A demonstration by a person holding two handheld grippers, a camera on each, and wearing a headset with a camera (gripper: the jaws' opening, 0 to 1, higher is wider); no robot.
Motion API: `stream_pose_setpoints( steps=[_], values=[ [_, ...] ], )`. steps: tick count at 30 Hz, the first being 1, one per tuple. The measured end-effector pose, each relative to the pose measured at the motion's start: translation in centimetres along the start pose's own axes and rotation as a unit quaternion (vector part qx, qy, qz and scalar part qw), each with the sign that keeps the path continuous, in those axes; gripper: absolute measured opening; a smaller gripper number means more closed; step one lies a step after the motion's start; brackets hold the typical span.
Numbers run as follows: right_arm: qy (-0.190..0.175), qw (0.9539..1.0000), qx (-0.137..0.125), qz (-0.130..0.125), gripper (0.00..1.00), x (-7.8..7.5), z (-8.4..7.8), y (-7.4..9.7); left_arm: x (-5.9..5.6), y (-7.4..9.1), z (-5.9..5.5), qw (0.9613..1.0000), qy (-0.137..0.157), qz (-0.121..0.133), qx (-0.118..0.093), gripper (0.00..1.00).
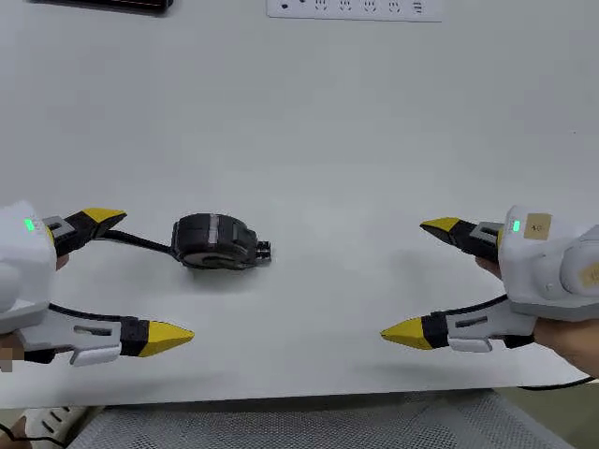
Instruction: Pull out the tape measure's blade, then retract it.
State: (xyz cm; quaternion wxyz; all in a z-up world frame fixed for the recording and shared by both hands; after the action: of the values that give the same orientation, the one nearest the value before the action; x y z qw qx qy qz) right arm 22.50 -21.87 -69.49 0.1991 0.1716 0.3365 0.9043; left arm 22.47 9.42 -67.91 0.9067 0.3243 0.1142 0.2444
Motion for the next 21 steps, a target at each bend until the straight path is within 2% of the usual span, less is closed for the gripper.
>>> stream_pose_setpoints(
  steps=[3,7,21],
  values=[
    [0.003,1.0,0.001,0.005,0.87,-0.1,0.1,-0.5,0.2,-0.2,0.0,1.0,-0.003,-0.003,0.001,0.95],
    [0.011,0.9999,0.003,0.012,0.85,-0.1,0.3,-1.0,0.5,-0.7,0.0,0.9999,-0.007,-0.006,0.006,0.87],
    [0.021,0.9995,0.001,0.025,0.82,-0.4,1.1,-2.1,1.3,-2.2,0.1,0.999,-0.026,-0.026,0.024,0.77]
  ],
)
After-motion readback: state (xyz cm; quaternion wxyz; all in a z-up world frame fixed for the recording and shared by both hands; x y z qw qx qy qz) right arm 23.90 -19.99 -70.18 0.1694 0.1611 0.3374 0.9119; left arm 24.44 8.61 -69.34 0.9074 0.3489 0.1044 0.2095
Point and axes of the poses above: the centre of the closed fingertips' face, and the gripper's own axes: y roughly backward along the fingers, x roughly to its left, z roughly out of its top, the point moved 6 cm from there along y, roughly backward along the fingers, and after that the axes turned 4 degrees about -y, right-handed, at the moved point
